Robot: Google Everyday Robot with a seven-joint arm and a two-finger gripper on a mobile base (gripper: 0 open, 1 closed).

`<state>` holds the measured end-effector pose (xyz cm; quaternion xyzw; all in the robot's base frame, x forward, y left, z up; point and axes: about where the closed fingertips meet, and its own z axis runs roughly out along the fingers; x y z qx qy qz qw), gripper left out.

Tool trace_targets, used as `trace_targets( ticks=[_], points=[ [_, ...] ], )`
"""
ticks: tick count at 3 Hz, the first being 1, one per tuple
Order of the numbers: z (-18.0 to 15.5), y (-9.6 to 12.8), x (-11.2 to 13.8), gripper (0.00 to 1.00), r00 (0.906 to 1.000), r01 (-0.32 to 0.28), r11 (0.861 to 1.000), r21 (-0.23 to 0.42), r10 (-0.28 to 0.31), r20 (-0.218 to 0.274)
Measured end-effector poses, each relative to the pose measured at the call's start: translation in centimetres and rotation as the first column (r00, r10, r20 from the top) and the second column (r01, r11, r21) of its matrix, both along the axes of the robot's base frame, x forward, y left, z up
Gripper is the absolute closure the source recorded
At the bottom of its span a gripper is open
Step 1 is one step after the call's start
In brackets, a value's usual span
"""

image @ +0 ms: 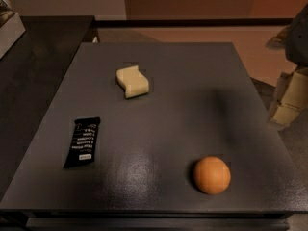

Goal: Move sponge near orange

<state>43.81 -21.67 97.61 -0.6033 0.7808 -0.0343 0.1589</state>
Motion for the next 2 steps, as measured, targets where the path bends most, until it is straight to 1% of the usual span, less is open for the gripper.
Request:
trace_targets(
  ticks=[1,2],
  points=[
    [0.0,0.0,0.0,0.0,1.0,0.0,1.0,0.0,0.0,0.0],
    [-0.1,1.3,0.4,0.0,0.9998,-0.017,0.999,0.032,0.017,0.009]
  ],
)
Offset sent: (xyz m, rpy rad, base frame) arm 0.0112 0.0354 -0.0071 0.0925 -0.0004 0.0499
